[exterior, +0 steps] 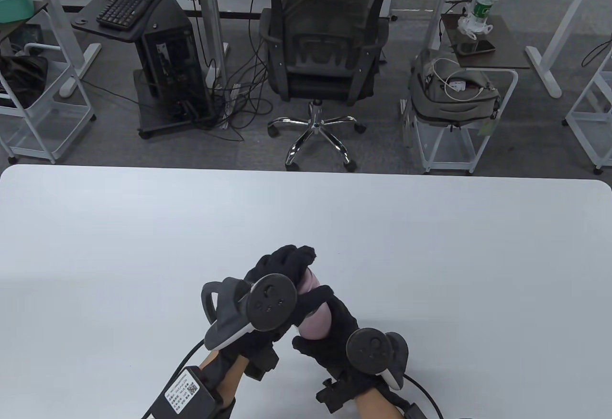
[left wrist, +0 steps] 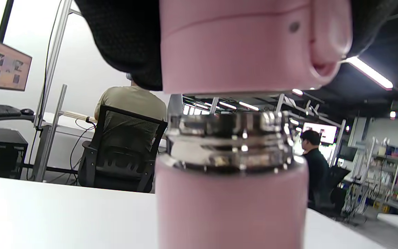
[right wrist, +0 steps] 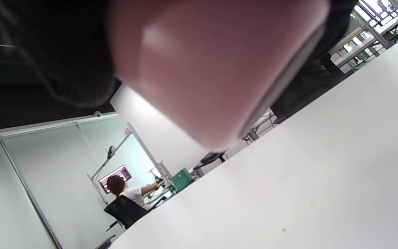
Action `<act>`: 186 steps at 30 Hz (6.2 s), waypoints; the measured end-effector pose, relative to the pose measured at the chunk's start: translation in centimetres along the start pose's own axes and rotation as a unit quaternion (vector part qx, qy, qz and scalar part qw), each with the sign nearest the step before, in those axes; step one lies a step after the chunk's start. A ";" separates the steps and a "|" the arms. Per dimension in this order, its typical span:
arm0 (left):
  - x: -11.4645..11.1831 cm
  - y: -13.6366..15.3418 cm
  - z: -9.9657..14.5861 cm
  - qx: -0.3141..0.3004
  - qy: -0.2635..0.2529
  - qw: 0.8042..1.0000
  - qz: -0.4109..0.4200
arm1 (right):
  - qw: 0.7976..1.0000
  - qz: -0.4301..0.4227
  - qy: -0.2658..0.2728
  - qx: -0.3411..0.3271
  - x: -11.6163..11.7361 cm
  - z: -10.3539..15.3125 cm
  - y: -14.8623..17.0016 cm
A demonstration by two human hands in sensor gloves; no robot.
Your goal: Close thermos by twisting cap
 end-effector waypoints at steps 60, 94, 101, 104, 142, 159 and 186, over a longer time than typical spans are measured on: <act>-1.1 2.8 1.1 -0.019 0.148 0.989 -0.010 | 0.999 0.008 -0.043 -0.012 0.4 -0.1 0.3; -1.8 3.7 0.8 0.077 0.167 0.982 0.038 | 0.999 0.013 -0.044 -0.021 0.4 -0.2 0.1; -1.8 3.0 0.1 0.086 0.150 0.985 0.012 | 0.999 0.013 -0.039 -0.013 0.3 -0.2 0.2; -1.9 3.0 0.1 0.070 0.141 0.987 0.033 | 0.999 0.005 -0.039 -0.010 0.3 -0.2 0.3; -2.3 3.7 0.5 0.000 0.131 0.985 0.116 | 0.999 -0.011 -0.045 -0.016 0.5 -0.3 0.2; -2.1 3.6 0.8 -0.125 0.158 0.966 0.163 | 0.998 -0.015 -0.055 -0.025 0.9 -0.3 0.0; -2.6 2.7 0.8 -0.032 0.171 0.982 0.080 | 0.998 -0.006 -0.057 -0.014 0.8 -0.3 0.2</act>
Point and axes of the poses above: the tracker on the back of each hand, its own y axis roughly to the little-finger side, its own z axis roughly from the fingertips to the wrist, x = y × z, the point moved 3 cm from there along -z, roughly from the wrist to the fingertips, and after that the axes turned 15 degrees about -x, right-handed, at the moved point
